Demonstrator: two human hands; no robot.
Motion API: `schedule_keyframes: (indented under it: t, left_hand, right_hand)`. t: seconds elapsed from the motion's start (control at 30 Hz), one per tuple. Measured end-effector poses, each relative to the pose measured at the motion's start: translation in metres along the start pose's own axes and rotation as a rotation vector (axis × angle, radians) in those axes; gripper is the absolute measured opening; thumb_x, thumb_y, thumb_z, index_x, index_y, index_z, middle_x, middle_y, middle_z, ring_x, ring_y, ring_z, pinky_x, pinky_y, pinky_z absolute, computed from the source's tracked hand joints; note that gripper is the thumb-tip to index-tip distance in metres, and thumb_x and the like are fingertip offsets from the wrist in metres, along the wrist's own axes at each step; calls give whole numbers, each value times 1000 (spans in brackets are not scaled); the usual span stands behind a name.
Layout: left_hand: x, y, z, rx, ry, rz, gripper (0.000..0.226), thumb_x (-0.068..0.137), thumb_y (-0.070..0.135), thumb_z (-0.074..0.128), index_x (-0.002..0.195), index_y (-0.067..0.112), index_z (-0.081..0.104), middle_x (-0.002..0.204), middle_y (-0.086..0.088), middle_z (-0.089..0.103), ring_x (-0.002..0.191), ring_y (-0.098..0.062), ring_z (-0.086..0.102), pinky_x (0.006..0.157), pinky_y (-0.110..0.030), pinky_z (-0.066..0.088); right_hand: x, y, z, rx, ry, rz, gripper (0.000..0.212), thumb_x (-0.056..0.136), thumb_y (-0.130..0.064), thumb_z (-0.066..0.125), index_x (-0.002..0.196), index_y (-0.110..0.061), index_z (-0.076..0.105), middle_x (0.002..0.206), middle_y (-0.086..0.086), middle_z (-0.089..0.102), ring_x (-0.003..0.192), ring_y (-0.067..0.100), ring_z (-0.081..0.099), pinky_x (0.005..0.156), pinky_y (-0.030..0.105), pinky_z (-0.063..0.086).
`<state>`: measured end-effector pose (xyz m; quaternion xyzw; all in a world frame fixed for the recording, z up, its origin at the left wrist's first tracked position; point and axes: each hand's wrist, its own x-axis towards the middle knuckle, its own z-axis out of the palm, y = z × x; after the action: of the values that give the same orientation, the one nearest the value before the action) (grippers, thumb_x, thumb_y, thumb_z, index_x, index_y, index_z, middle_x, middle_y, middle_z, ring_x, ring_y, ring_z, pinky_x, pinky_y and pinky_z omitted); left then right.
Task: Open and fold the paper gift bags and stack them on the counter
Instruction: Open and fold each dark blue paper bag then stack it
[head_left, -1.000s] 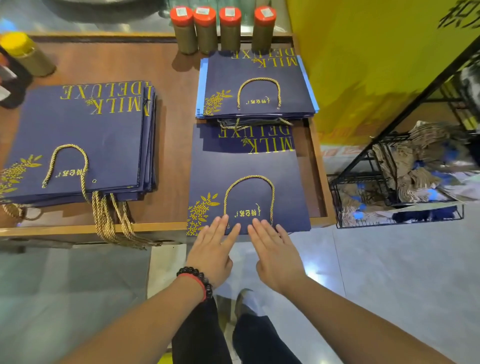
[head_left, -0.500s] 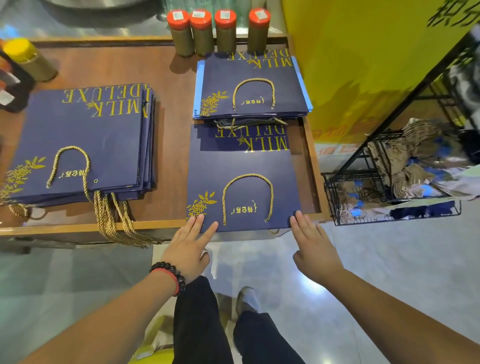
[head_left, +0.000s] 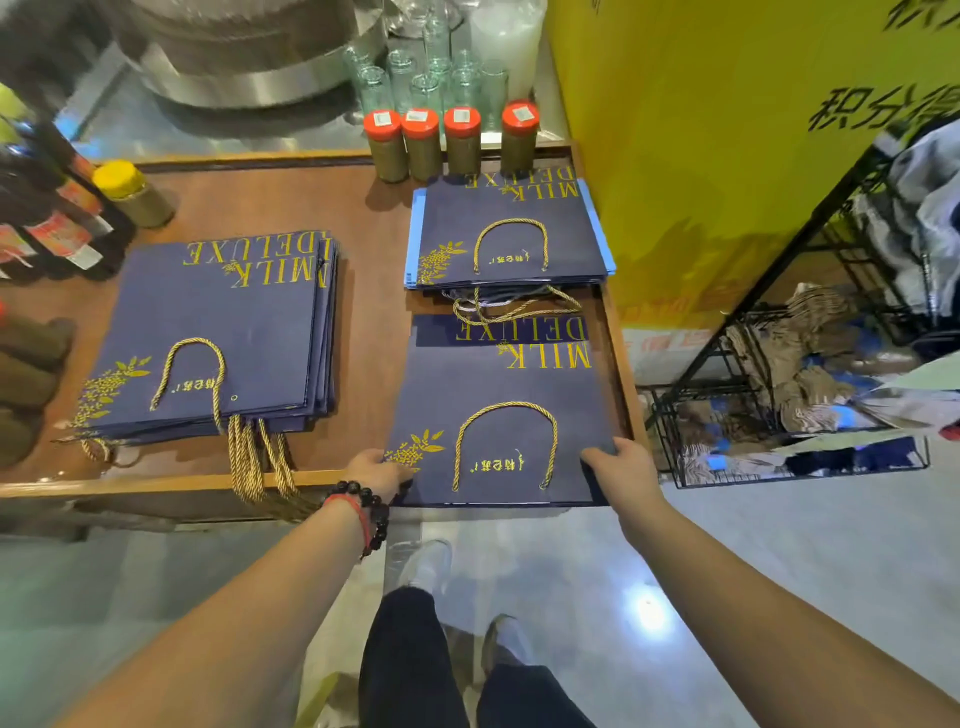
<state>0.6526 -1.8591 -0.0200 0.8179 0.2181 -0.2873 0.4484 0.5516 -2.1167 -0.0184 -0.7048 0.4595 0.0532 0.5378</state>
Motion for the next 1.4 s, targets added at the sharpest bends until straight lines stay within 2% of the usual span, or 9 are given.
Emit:
schedule_keyframes:
  t: [0.1, 0.2, 0.37, 0.57, 0.83, 0.97, 1.07, 1.23, 1.4]
  left_hand:
    - [-18, 0, -8, -194, -45, -44, 33, 87, -15, 54, 64, 9, 51, 39, 4, 55, 41, -11, 55, 50, -26, 44]
    - [-31, -2, -12, -244, -83, -9, 29, 88, -15, 51, 70, 7, 55, 58, -6, 60, 57, -20, 55, 58, -32, 45]
    - [-65, 7, -13, -276, -54, 122, 17, 88, -12, 55, 85, 4, 59, 74, -8, 61, 69, -22, 57, 53, -24, 50]
    - [-94, 40, -9, -290, -30, 305, 31, 88, -15, 53, 78, 14, 53, 75, -2, 57, 67, -11, 58, 47, -5, 42]
    - [-45, 99, -15, -355, -14, 274, 36, 75, 5, 68, 108, -5, 57, 102, -20, 68, 83, -28, 66, 65, -32, 55]
    - [-1, 134, -12, -375, -2, 225, 14, 82, -1, 63, 96, -2, 60, 82, -16, 67, 68, -27, 64, 51, -32, 56]
    - [41, 153, -8, -294, -14, 200, 27, 71, 13, 66, 96, 4, 64, 86, -16, 71, 74, -31, 69, 68, -49, 59]
    - [94, 187, -1, -205, 58, 196, 20, 83, 5, 54, 100, 9, 63, 94, -11, 69, 81, -26, 66, 68, -33, 53]
    - [132, 215, 10, 178, 40, 167, 13, 79, 27, 53, 90, 20, 52, 111, -8, 46, 112, -36, 43, 90, -34, 33]
  right_hand:
    - [-20, 0, -10, 110, 8, 22, 8, 77, -14, 62, 79, -7, 65, 87, 15, 71, 86, 37, 67, 75, 47, 56]
    - [-36, -1, -21, 172, 28, 32, 22, 68, -23, 61, 82, -6, 64, 85, 16, 70, 81, 37, 67, 74, 49, 57]
    - [-63, -12, -46, 246, 48, -31, 10, 78, -11, 60, 83, -3, 62, 73, 7, 64, 68, 24, 55, 63, 32, 42]
    - [-73, -36, -74, 280, 67, -153, 15, 83, -1, 64, 84, -16, 62, 85, 2, 69, 76, 20, 63, 68, 34, 50]
    - [-22, -100, -64, 148, 58, -280, 22, 82, -2, 65, 95, -20, 65, 93, 1, 71, 88, 21, 67, 79, 44, 56]
    - [26, -128, -43, 76, 37, -267, 25, 71, -20, 66, 96, -20, 68, 90, -1, 74, 85, 22, 69, 78, 47, 57]
    - [63, -141, -26, 24, 57, -221, 28, 70, -21, 64, 97, -23, 68, 89, -5, 74, 85, 21, 69, 79, 46, 56]
    - [118, -164, -3, -98, 142, -216, 22, 82, -10, 64, 100, -22, 65, 92, -3, 71, 88, 22, 66, 67, 32, 48]
    - [165, -189, 14, -293, 353, -191, 51, 72, -40, 55, 116, -14, 58, 110, 11, 66, 106, 37, 54, 83, 43, 44]
